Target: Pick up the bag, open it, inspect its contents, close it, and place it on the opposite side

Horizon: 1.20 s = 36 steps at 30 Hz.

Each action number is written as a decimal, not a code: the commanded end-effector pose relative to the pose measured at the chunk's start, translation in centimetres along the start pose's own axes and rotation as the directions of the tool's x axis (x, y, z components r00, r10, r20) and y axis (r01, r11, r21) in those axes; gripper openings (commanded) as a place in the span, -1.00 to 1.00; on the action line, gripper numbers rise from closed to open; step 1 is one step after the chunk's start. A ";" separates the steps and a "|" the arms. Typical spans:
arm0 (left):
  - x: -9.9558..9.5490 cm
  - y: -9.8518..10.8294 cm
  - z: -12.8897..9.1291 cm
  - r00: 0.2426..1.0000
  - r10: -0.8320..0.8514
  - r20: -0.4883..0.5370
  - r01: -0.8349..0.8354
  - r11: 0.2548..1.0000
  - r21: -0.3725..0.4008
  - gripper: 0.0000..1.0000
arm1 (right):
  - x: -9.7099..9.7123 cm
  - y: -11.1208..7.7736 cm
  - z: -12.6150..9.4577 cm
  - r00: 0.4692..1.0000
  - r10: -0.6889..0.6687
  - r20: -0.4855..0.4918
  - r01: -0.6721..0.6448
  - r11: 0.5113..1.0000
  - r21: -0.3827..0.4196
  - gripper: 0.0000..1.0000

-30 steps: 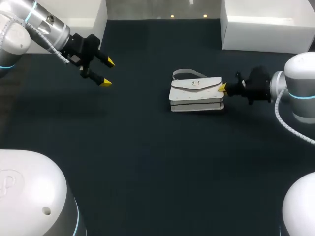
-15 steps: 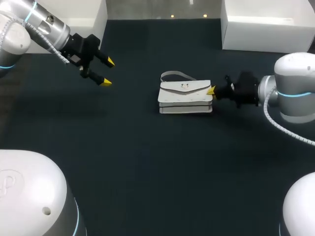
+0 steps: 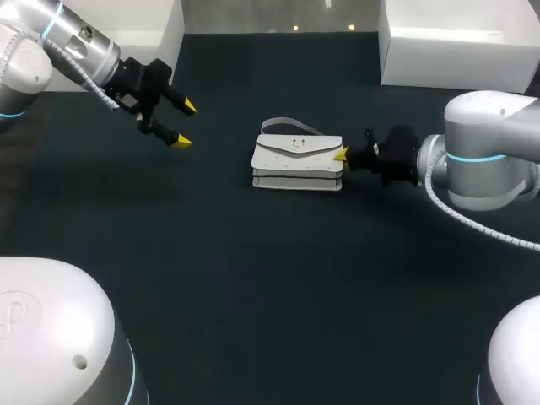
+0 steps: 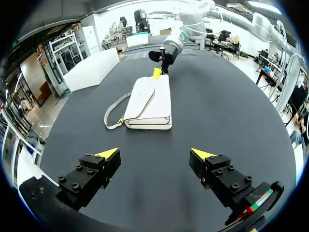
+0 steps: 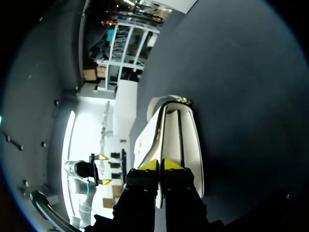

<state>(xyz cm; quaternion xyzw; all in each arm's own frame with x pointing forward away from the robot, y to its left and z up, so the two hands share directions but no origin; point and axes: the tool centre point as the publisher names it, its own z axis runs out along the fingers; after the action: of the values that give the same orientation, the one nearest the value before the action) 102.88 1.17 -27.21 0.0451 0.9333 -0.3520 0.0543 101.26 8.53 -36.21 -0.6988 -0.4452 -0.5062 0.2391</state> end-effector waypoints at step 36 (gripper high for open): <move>0.0 0.1 0.1 1.000 0.001 0.001 -0.001 1.000 0.003 1.00 | 1.4 0.2 2.4 1.000 -0.025 -0.006 0.025 0.999 0.030 1.00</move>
<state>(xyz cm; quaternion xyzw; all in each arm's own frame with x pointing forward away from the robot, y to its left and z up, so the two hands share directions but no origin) 102.88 1.18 -27.21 0.0451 0.9333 -0.3520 0.0543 103.38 11.58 -36.67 -0.6848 -0.4574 -0.5069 0.2549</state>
